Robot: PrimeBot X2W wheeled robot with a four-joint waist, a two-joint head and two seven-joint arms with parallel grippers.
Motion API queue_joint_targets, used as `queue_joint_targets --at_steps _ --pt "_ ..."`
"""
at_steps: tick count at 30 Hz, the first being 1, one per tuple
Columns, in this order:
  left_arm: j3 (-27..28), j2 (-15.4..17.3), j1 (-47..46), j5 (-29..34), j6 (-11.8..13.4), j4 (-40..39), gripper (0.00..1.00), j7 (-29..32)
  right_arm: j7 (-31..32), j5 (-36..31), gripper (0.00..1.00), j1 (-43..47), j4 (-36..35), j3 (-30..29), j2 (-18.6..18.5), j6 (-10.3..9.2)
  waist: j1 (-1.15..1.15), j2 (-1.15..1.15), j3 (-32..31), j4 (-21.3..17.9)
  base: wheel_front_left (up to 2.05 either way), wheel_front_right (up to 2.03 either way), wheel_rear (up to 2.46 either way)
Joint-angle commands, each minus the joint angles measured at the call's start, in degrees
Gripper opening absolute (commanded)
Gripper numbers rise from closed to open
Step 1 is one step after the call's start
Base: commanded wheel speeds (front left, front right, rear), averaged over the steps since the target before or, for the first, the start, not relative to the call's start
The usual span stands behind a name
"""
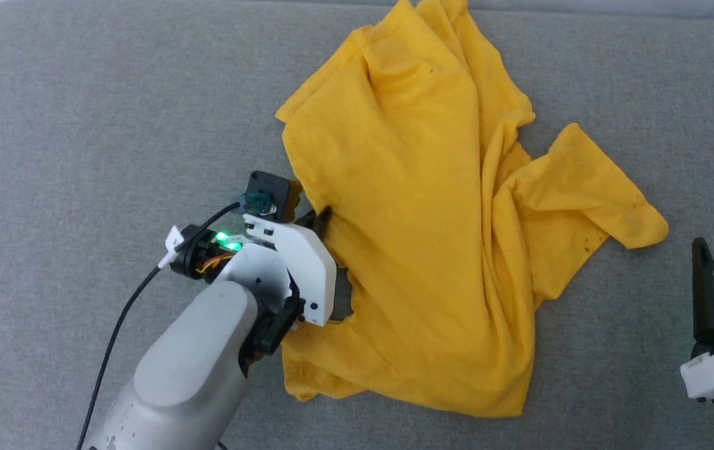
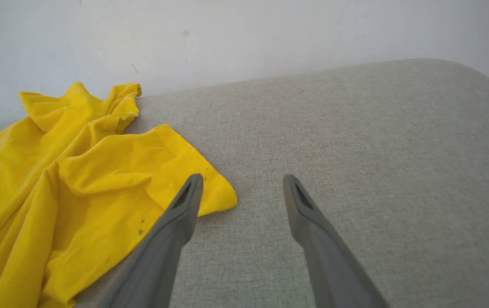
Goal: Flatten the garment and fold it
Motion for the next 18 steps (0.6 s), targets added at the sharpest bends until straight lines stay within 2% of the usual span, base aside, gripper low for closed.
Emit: queue_joint_targets --at_steps 1,4,9,14,15,16,17,18 --pt "-0.19 0.31 -0.27 -0.34 -0.49 0.55 0.00 0.11 -0.42 0.03 1.00 -0.46 -0.02 -0.09 0.12 -0.05 0.00 0.00 0.22 -0.14 0.00 0.00 0.00" --pt "1.72 2.33 -3.11 0.96 0.44 -2.06 0.00 -1.61 -0.83 0.29 1.00 -0.50 0.11 -0.17 0.12 -0.05 0.00 0.00 0.64 -0.32 0.00 0.00 0.00" --pt "5.84 6.83 -10.05 6.88 5.59 -4.69 0.00 -6.15 -1.15 0.29 1.00 -1.05 -0.22 -0.10 0.12 -0.05 0.00 0.00 2.32 -0.87 0.00 0.00 0.00" --pt "8.94 6.67 -15.40 9.77 9.62 -1.88 0.01 -12.87 -0.79 -0.24 1.00 -1.97 -0.84 -0.10 0.12 -0.05 0.00 0.00 4.27 -1.42 0.00 0.00 0.00" --pt "9.08 6.23 -15.78 10.03 10.08 -0.50 0.19 -14.14 -0.66 -0.38 1.00 -2.15 -0.91 -0.10 0.12 -0.05 0.00 0.00 4.52 -1.53 0.00 0.00 0.00" --pt "9.23 5.68 -15.98 10.04 10.45 1.09 0.46 -15.23 -0.54 -0.48 1.00 -2.32 -0.98 -0.07 0.12 -0.05 0.00 0.00 4.75 -1.65 0.00 0.00 0.00" --pt "9.49 4.97 -16.07 9.72 10.65 2.67 0.91 -16.46 -0.46 -0.53 1.00 -2.47 -1.06 -0.04 0.12 -0.05 0.00 0.00 4.94 -1.76 0.00 0.00 0.00" --pt "9.63 4.34 -15.96 9.24 10.63 4.51 1.00 -17.11 -0.38 -0.57 1.00 -2.58 -1.12 0.02 0.12 -0.05 0.00 0.00 5.07 -1.87 0.00 0.00 0.00"
